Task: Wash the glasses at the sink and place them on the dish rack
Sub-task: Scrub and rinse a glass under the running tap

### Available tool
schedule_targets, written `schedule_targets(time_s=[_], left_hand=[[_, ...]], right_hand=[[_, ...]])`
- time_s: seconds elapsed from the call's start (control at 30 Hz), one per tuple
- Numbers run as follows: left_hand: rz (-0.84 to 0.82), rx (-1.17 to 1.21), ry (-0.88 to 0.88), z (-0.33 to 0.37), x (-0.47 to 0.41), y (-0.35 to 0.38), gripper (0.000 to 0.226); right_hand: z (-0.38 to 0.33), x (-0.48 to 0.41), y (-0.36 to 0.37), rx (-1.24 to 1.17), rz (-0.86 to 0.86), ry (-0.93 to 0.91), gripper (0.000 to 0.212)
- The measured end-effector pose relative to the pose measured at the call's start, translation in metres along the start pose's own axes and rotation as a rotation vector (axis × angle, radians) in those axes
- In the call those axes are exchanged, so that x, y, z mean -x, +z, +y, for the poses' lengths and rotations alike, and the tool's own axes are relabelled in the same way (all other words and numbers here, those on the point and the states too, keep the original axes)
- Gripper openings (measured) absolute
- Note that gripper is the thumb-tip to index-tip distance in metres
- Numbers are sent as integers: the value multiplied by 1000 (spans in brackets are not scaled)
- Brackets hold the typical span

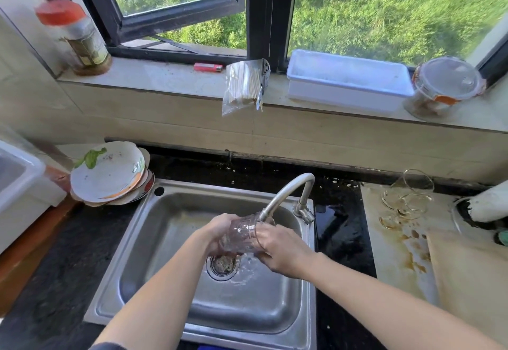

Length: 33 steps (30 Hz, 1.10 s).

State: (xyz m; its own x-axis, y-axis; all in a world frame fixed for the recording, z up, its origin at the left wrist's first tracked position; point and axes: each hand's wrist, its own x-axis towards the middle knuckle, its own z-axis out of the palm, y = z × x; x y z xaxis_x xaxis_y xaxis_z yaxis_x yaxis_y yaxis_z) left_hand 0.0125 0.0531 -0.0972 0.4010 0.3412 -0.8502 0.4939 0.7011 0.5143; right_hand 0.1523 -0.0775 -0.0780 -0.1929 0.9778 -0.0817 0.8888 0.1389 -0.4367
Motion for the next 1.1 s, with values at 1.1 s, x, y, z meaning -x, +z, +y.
schedule_targets(time_s=[1.1], left_hand=[[-28,236,82,-17,3,13,43]], right_hand=[[-10,-15,3,-925,58,557,11]])
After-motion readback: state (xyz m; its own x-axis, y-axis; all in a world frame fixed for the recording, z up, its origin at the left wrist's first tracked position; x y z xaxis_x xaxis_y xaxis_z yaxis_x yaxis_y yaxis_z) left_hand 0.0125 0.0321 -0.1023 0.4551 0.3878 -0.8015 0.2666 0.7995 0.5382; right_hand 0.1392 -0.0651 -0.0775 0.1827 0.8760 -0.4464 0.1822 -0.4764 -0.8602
